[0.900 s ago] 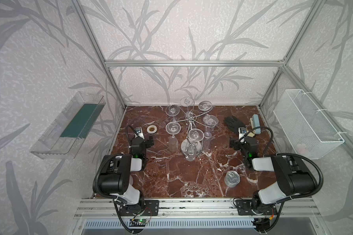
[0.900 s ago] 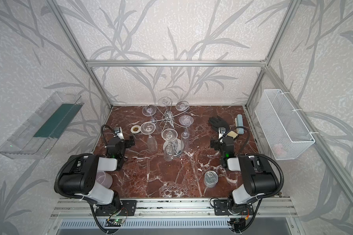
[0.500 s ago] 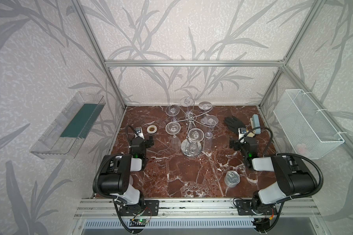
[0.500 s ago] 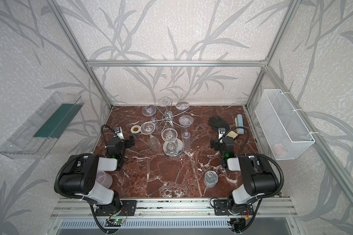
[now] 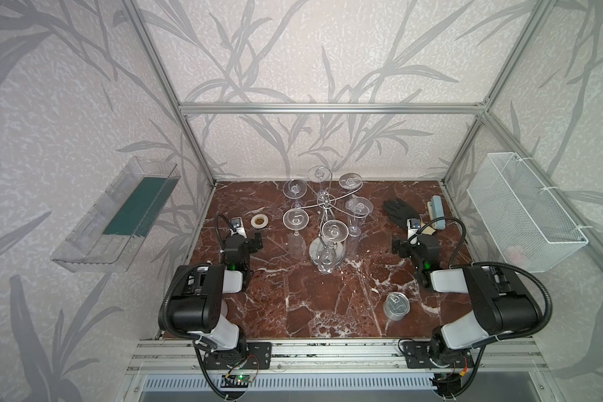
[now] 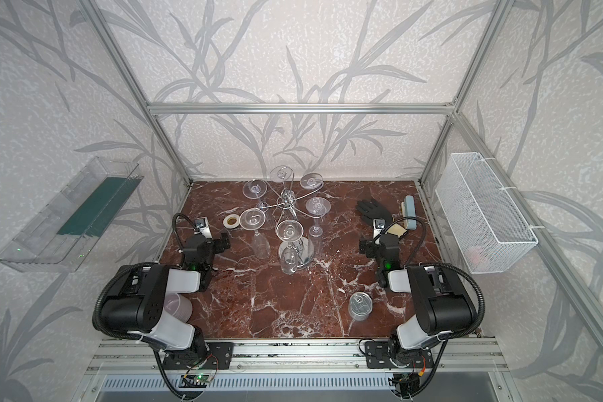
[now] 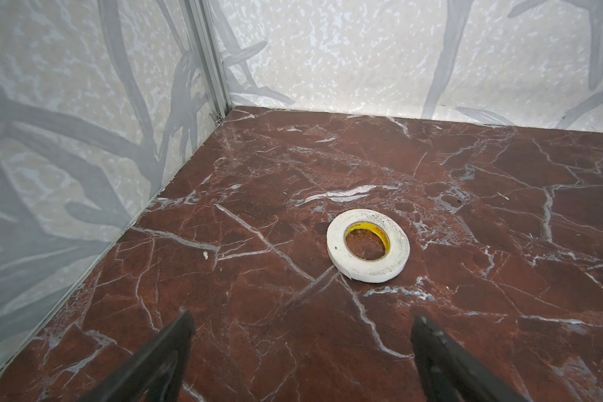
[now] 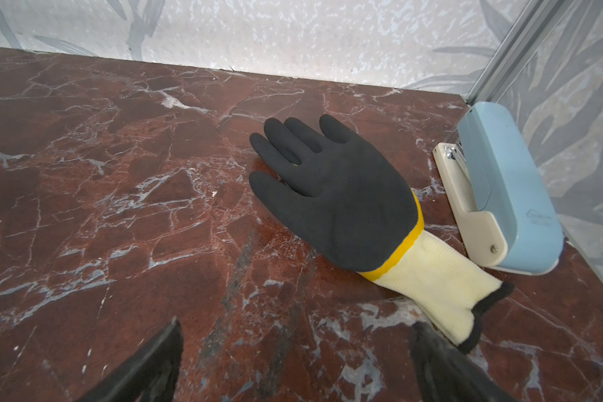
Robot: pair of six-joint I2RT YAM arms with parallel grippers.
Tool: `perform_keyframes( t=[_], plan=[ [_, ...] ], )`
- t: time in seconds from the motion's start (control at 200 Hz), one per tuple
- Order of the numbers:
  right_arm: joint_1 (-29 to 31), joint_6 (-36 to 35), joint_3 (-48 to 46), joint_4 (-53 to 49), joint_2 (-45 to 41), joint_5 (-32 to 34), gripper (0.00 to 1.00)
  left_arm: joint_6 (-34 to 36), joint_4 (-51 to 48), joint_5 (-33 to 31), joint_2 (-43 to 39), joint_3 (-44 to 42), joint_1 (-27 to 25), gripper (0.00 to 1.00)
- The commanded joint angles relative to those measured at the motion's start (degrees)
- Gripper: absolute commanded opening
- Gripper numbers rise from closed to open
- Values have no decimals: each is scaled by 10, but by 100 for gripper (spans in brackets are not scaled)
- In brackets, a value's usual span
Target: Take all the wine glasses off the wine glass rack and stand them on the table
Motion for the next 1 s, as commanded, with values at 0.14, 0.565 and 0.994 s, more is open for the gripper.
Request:
perform_keyframes(
  t=[0.14, 0.565, 0.994],
  plan=[
    [3, -5, 10, 6, -9, 5, 99, 4, 8, 2, 2, -1, -3, 99],
    [3, -5, 9, 7, -9, 6, 99, 3, 11, 0, 3, -2, -2, 99],
    [27, 90, 147, -478, -315, 14, 99, -106, -540, 93, -273, 216, -10, 97]
  ],
)
